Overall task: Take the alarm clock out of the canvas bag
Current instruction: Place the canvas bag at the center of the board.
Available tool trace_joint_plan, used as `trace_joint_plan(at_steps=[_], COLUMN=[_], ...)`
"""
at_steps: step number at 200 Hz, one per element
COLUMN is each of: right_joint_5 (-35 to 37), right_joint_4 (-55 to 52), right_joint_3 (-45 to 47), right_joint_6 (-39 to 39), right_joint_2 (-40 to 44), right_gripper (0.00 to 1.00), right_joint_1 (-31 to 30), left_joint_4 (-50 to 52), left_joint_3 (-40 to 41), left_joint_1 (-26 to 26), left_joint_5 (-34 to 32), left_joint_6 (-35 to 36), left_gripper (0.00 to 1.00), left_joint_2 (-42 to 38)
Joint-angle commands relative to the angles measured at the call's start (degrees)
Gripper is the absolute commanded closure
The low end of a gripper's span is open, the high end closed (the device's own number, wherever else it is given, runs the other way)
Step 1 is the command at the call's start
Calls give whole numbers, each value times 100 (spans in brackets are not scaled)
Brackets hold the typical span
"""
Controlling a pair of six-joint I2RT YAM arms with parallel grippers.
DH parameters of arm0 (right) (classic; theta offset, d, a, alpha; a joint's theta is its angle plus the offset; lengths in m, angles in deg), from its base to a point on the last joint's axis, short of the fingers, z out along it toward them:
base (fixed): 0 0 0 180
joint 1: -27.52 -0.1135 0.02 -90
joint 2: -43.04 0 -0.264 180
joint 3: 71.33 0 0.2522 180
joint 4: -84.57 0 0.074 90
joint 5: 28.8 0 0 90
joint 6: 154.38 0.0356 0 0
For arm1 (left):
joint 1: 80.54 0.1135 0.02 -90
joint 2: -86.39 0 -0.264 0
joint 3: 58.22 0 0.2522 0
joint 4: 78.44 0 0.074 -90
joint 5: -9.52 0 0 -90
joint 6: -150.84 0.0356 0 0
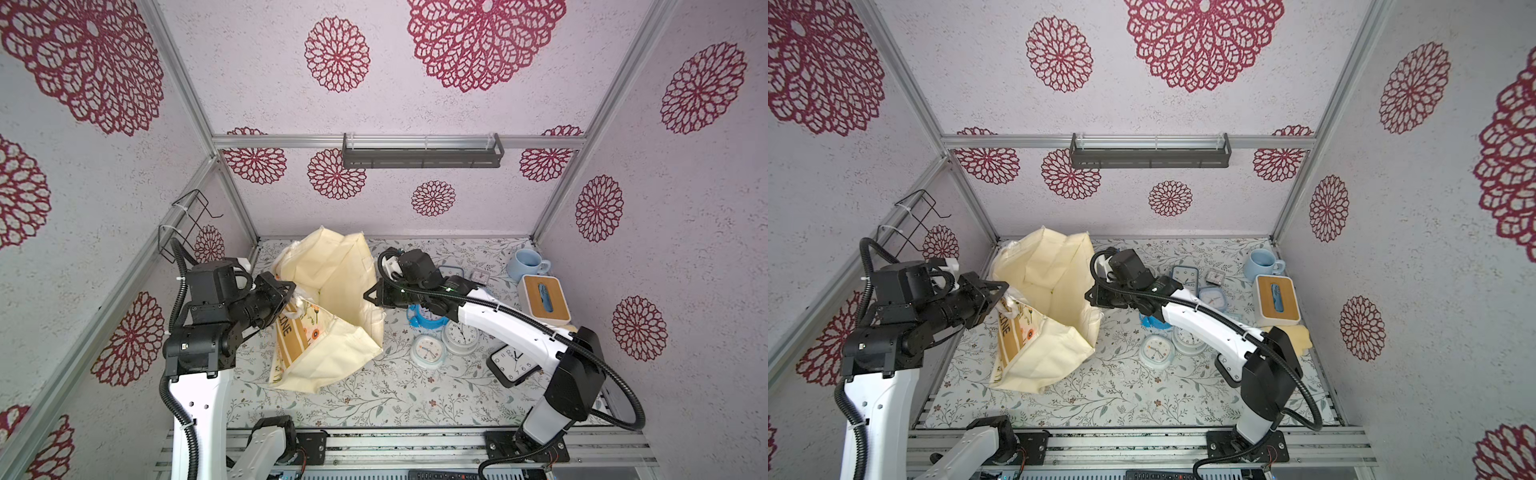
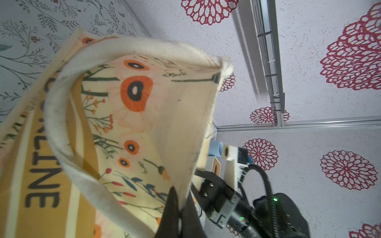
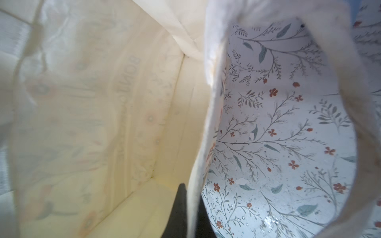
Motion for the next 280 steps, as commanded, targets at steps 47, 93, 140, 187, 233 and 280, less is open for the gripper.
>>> trace_joint_plan(at_steps=[47, 93, 140, 187, 233, 280], right_joint_5=[807, 1136, 1299, 1614, 2676, 4163], right_joint_4=[-1761, -1805, -2041, -2224, -2830, -1786], right_joint_3=[-302, -352, -463, -280, -779, -188], right_joint_6=[-851, -762, -755, -895, -1705, -3216], right_joint_2=[714, 1013, 1191, 1331, 1832, 2895], right_gripper=[100, 100, 100, 41, 1, 1], right_joint_1=[-26, -26, -31, -23, 287, 1200], left_joint_4=[-390, -281, -613, -109, -609, -2451], left_joint_3=[780, 1451, 1450, 948, 356, 1318], left_joint_1=[-27, -90, -183, -299, -299, -286], left_joint_5=[304, 48, 150, -541, -2581, -5396], left_joint_6=[137, 385, 127, 782, 1162, 2119], left_gripper=[100, 84, 57, 34, 23, 10], left_joint_2=[-145, -279, -356, -181, -389, -488])
